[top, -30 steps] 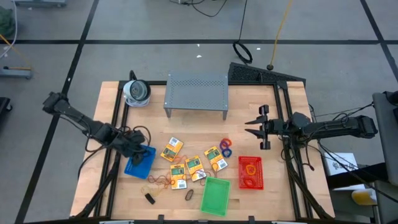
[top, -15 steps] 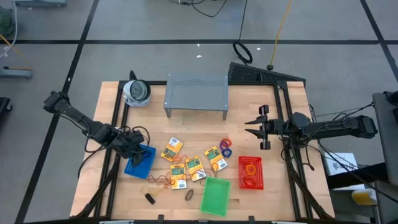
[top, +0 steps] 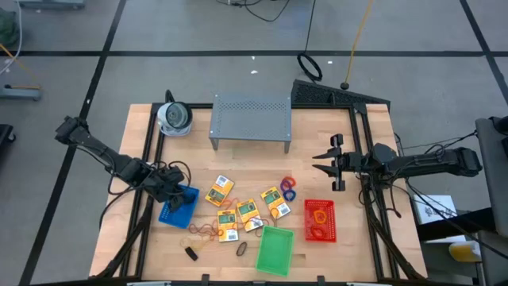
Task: Pick & Place Office Desk Supplies
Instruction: Put the yellow crayon box into the green bin
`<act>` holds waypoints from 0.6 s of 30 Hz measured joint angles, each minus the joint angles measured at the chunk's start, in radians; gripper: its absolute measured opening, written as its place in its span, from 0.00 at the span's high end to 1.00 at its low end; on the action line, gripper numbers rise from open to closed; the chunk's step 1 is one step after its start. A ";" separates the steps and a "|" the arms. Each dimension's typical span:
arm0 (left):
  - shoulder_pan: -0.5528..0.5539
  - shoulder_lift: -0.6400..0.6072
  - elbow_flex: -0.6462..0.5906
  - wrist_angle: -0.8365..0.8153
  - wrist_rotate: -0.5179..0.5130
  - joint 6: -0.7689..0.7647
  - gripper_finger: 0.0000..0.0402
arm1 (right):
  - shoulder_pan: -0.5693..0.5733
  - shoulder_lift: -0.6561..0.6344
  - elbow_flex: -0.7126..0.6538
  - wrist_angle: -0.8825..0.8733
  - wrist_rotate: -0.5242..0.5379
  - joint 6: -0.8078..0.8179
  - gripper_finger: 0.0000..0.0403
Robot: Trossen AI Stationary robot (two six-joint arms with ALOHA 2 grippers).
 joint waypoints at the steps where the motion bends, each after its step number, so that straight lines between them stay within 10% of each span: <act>1: 0.000 0.000 0.000 0.004 0.006 -0.004 0.61 | 0.000 0.000 0.000 0.000 0.000 0.000 0.75; 18: 0.012 0.069 0.115 0.240 -0.036 0.229 0.57 | 0.000 0.000 0.000 0.000 0.000 0.000 0.75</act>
